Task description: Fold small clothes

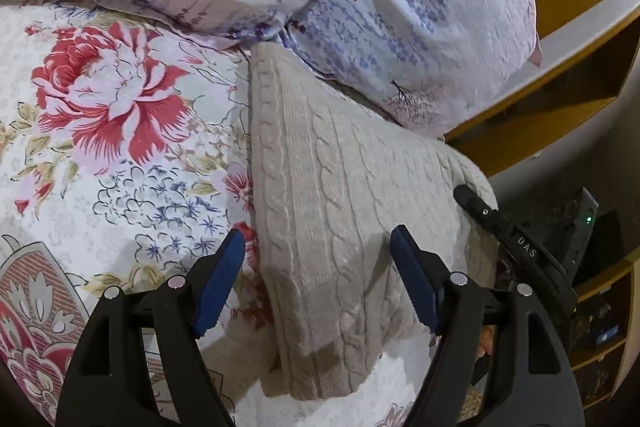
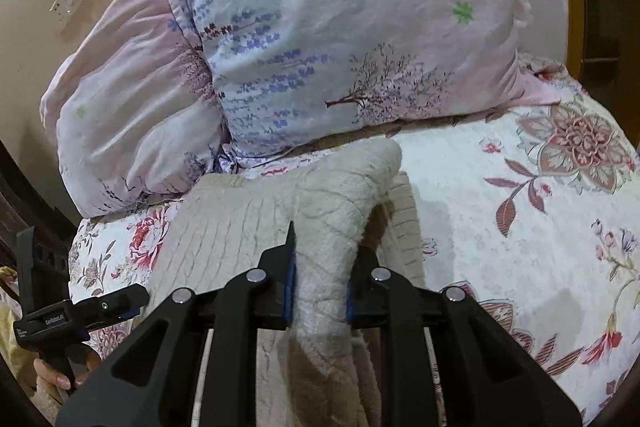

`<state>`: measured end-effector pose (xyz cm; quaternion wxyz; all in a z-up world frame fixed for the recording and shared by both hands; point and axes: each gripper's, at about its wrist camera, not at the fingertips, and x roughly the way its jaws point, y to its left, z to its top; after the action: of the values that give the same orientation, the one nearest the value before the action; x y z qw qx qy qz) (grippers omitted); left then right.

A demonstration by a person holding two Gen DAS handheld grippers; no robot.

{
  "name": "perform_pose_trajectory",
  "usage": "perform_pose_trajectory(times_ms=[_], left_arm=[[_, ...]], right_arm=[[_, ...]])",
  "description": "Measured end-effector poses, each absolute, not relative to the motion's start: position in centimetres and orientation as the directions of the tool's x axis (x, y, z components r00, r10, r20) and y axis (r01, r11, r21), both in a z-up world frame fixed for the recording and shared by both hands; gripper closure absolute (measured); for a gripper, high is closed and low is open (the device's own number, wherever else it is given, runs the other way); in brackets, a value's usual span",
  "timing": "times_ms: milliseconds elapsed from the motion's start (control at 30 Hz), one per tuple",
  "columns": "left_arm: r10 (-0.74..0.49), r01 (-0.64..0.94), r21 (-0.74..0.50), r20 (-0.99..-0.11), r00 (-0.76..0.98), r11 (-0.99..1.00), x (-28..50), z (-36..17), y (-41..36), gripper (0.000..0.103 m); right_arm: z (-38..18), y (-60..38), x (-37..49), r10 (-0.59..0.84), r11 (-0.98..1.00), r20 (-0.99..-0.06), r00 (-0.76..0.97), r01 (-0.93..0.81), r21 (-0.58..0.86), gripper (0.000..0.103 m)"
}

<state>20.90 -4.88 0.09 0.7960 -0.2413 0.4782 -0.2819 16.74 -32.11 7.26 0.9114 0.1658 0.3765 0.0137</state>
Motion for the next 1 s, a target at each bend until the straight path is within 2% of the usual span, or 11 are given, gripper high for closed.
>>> perform_pose_trajectory(times_ms=[67,200,267,333,400,500,533,567,667,833,1000], left_arm=[[-0.678,0.226,-0.648,-0.628,0.381,0.727,20.8,0.1,-5.2,0.028],[-0.678,0.251,-0.636,-0.626,0.384,0.729,20.6,0.3,-5.5,0.028],[-0.674,0.262,-0.626,-0.629,0.387,0.735,20.3,0.4,-5.6,0.028],[-0.677,0.267,-0.626,-0.630,0.381,0.733,20.3,0.3,-5.8,0.028],[-0.681,0.269,-0.628,-0.631,0.372,0.730,20.2,0.1,-6.0,0.028],[-0.687,0.272,-0.633,-0.633,0.357,0.725,20.0,-0.1,-6.0,0.030],[-0.689,0.272,-0.636,-0.632,0.354,0.722,19.9,-0.2,-6.0,0.030],[-0.693,0.272,-0.640,-0.630,0.351,0.719,19.8,-0.2,-5.8,0.032],[-0.706,0.264,-0.658,-0.620,0.342,0.705,19.5,-0.3,-5.5,0.032],[-0.720,0.257,-0.676,-0.610,0.329,0.690,18.7,-0.2,-5.3,0.032],[-0.722,0.265,-0.674,-0.614,0.319,0.690,17.8,-0.1,-5.6,0.035]], right_arm=[[6.4,-32.2,17.3,0.130,0.950,-0.708,0.694,0.118,0.290,0.086],[7.3,-32.1,16.7,0.131,0.947,-0.655,0.744,0.101,0.303,0.086],[7.3,-32.3,16.9,0.107,0.952,-0.658,0.745,0.114,0.283,0.086],[6.0,-33.1,17.9,0.082,0.951,-0.701,0.709,0.155,0.268,0.086],[3.7,-34.4,18.8,0.109,0.925,-0.759,0.642,0.213,0.313,0.085],[3.0,-35.6,18.2,0.124,0.898,-0.763,0.635,0.255,0.358,0.066],[3.2,-35.9,17.8,0.119,0.894,-0.766,0.632,0.267,0.359,0.051],[3.4,-36.2,17.1,0.124,0.886,-0.765,0.632,0.276,0.372,0.042],[3.9,-37.3,15.4,0.176,0.857,-0.741,0.648,0.270,0.439,0.038],[3.9,-38.3,11.9,0.243,0.813,-0.711,0.660,0.261,0.520,0.039],[3.9,-37.7,9.9,0.282,0.812,-0.701,0.655,0.226,0.538,0.045]])
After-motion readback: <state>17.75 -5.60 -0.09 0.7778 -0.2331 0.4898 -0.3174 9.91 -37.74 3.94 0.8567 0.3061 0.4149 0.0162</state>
